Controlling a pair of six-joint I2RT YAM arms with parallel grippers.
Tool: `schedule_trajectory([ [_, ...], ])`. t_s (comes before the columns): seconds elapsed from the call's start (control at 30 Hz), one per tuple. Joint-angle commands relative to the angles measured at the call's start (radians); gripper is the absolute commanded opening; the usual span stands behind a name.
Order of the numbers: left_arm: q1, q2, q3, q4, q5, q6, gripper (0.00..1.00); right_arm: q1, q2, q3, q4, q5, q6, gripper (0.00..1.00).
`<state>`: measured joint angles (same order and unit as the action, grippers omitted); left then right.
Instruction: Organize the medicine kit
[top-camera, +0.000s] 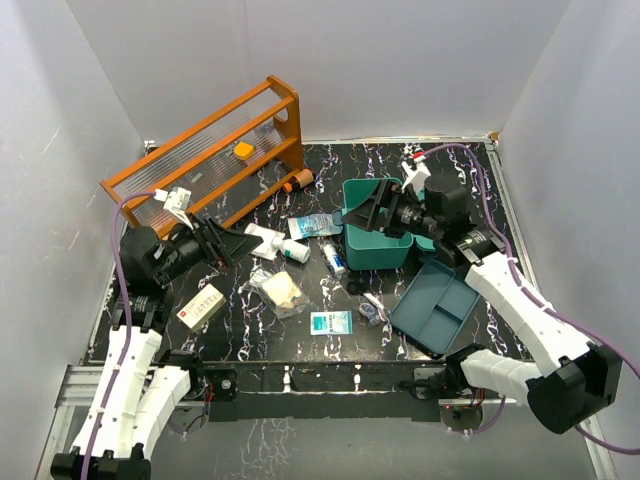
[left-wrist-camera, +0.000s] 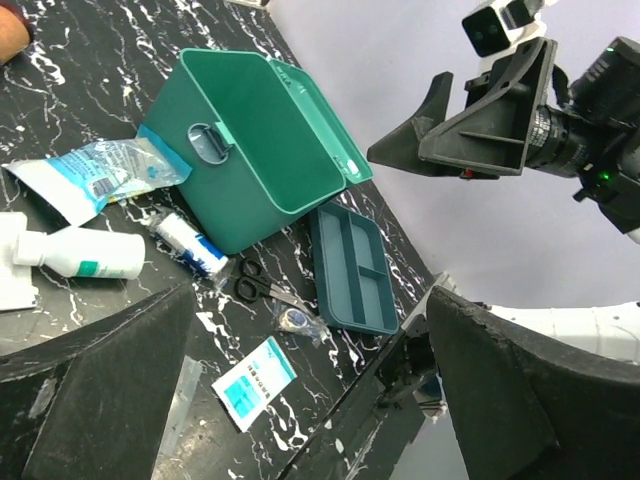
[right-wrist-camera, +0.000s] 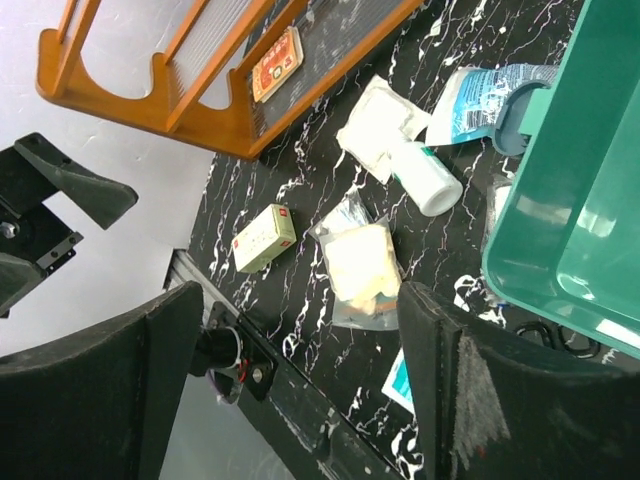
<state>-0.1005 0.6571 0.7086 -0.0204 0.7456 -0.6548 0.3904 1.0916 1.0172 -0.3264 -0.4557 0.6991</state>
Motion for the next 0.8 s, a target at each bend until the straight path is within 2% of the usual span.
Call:
schedule_trajectory([
  [0.0, -0.004, 0.017, -0.021, 0.061, -0.06, 0.011, 0.99, 0.12, 0.017, 0.005, 0.134, 0.221, 0.031, 0.74],
  [0.1, -0.004, 0.023, -0.068, 0.096, -0.1, 0.005, 0.99, 0.224, 0.069, 0.003, 0.186, 0.358, 0.046, 0.75],
  [0.3, -0.004, 0.0, -0.141, 0.12, -0.131, 0.002, 0.99, 0.359, 0.232, 0.102, 0.085, 0.542, 0.027, 0.75],
  [0.43, -0.005, -0.02, -0.153, 0.063, -0.182, 0.049, 0.99, 0.381, 0.295, 0.121, 0.042, 0.654, 0.036, 0.75],
  [0.77, -0.004, 0.013, -0.152, 0.056, -0.189, 0.086, 0.99, 0.393, 0.415, 0.177, -0.033, 0.756, 0.031, 0.73],
])
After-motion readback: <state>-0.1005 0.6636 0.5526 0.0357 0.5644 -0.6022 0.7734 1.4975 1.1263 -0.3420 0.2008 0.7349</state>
